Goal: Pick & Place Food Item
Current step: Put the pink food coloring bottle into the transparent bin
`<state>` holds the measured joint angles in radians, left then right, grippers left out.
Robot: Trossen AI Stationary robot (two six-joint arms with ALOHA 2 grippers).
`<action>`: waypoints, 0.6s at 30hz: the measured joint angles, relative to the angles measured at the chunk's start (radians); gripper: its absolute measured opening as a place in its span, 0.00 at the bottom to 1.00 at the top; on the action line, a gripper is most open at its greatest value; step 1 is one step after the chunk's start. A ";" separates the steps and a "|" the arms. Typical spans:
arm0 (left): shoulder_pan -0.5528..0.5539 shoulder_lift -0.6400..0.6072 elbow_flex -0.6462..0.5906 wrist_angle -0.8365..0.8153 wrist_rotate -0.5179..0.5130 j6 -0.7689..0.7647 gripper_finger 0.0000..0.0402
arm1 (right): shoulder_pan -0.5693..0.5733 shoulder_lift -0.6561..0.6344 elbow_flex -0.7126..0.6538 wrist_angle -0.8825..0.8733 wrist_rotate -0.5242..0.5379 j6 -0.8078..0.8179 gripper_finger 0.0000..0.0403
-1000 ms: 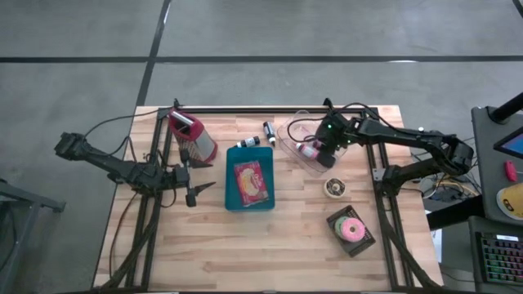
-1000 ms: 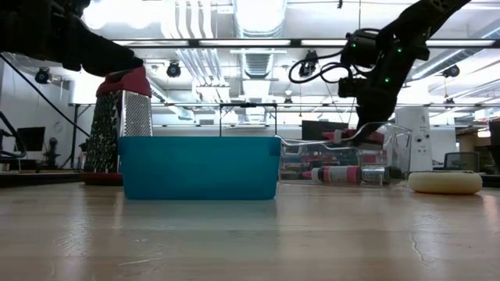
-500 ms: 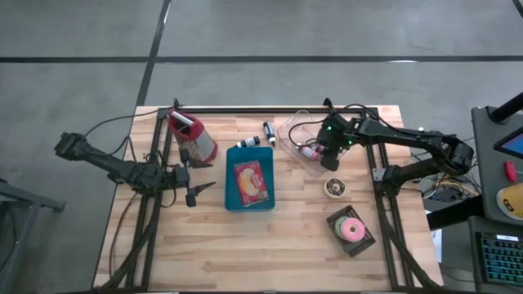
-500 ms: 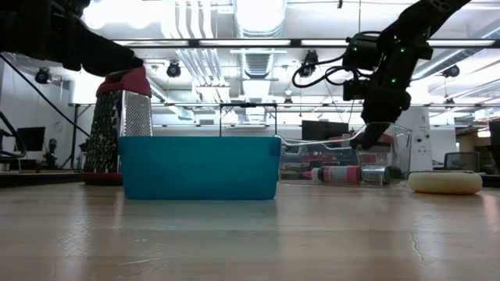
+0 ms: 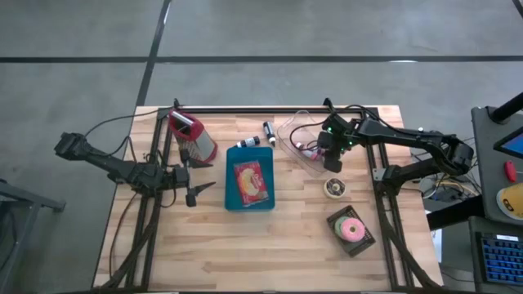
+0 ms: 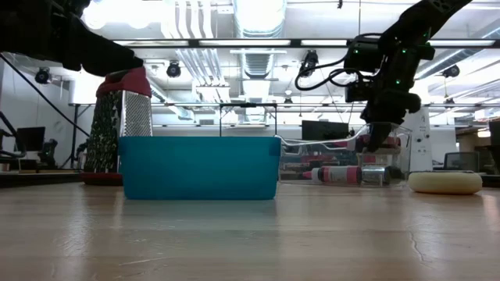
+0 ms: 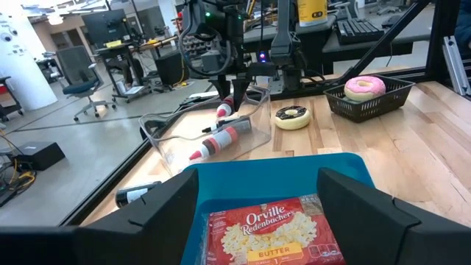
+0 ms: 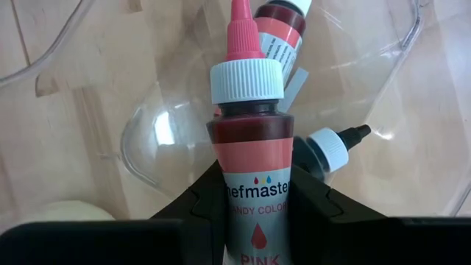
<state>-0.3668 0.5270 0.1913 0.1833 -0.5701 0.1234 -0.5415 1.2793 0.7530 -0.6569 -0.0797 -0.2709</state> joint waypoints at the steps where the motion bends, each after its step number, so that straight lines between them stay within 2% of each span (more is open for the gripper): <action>1: 0.000 0.000 0.000 0.000 0.000 0.000 0.71 | 0.000 0.000 0.000 0.000 0.000 -0.010 0.23; 10: 0.000 0.000 0.000 0.000 0.000 0.000 0.71 | 0.000 0.000 -0.008 -0.031 0.003 -0.102 0.23; 18: 0.001 0.000 0.000 0.000 0.000 0.000 0.71 | 0.000 0.000 -0.021 -0.040 0.011 -0.114 0.39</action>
<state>-0.3660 0.5270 0.1913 0.1829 -0.5701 0.1234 -0.5415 1.2793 0.7322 -0.6972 -0.0686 -0.3849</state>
